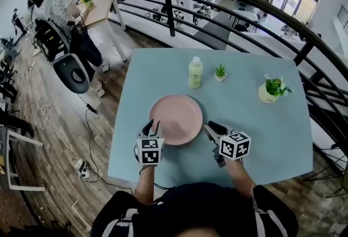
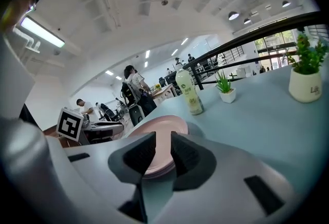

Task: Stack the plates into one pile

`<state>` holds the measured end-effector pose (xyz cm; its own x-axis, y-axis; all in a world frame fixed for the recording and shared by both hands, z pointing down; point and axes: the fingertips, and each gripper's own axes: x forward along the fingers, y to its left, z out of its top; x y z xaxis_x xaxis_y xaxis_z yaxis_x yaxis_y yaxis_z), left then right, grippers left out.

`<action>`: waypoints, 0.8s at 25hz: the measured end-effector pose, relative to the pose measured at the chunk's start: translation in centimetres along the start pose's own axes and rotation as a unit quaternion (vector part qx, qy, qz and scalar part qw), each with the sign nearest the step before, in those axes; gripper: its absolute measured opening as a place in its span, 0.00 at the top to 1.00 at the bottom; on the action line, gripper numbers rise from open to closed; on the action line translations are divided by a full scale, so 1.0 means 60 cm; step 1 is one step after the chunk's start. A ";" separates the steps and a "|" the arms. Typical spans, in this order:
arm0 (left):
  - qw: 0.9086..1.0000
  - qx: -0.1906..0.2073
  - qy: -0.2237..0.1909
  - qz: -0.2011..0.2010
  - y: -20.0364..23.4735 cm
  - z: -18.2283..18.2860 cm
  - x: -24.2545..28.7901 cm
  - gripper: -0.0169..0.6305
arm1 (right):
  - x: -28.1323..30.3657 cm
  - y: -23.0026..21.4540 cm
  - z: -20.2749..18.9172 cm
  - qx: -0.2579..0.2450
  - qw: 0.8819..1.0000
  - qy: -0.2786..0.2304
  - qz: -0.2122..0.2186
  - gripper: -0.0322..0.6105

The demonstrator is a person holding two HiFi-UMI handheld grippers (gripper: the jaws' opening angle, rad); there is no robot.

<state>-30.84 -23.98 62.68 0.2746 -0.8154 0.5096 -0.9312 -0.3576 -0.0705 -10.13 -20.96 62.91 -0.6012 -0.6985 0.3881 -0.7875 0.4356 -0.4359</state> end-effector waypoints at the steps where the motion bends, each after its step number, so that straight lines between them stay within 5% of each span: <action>1: 1.000 0.004 -0.010 -0.005 -0.012 0.008 -0.006 0.82 | -0.009 -0.001 0.003 -0.001 1.000 -0.007 0.000 0.81; 8: 0.996 0.013 -0.066 -0.063 -0.096 0.066 -0.055 0.92 | -0.083 0.010 0.049 0.017 0.998 -0.061 0.016 0.95; 20: 0.989 0.038 -0.103 -0.104 -0.182 0.112 -0.114 0.93 | -0.195 0.037 0.126 -0.033 0.983 -0.179 0.015 0.95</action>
<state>-20.96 -17.56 54.21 0.5082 -0.7934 0.3349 -0.8312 -0.5537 -0.0505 -3.84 -16.12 51.29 -0.5481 -0.8342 0.0607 -0.7840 0.4872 -0.3847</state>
